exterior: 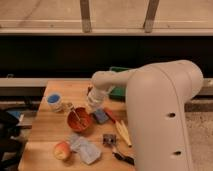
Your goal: Stack bowls on top of each other
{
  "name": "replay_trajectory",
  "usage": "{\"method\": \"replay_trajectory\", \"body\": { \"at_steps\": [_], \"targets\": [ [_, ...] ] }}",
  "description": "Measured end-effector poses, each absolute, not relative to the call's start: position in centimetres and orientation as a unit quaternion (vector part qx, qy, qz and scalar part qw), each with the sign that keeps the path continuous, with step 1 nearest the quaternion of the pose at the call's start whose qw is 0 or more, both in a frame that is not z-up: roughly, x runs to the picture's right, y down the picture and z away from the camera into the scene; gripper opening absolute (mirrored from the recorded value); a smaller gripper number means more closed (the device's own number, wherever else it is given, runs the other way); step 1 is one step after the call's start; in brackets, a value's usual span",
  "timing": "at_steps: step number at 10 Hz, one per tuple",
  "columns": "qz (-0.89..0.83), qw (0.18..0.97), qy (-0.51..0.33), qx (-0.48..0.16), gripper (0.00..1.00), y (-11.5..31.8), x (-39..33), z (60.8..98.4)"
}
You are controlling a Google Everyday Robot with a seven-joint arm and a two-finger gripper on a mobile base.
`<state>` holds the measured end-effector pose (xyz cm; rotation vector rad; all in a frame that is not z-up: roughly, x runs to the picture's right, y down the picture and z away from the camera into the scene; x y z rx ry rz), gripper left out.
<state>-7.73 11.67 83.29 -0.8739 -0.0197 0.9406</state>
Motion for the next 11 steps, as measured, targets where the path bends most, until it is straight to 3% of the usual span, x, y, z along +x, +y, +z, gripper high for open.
{"method": "replay_trajectory", "body": {
  "at_steps": [7,11],
  "targets": [
    [0.496,0.809,0.009,-0.315,0.00,1.8,-1.5,82.5],
    [0.564,0.786,0.051,-0.247,0.00,-3.4,6.5,82.4]
  ]
}}
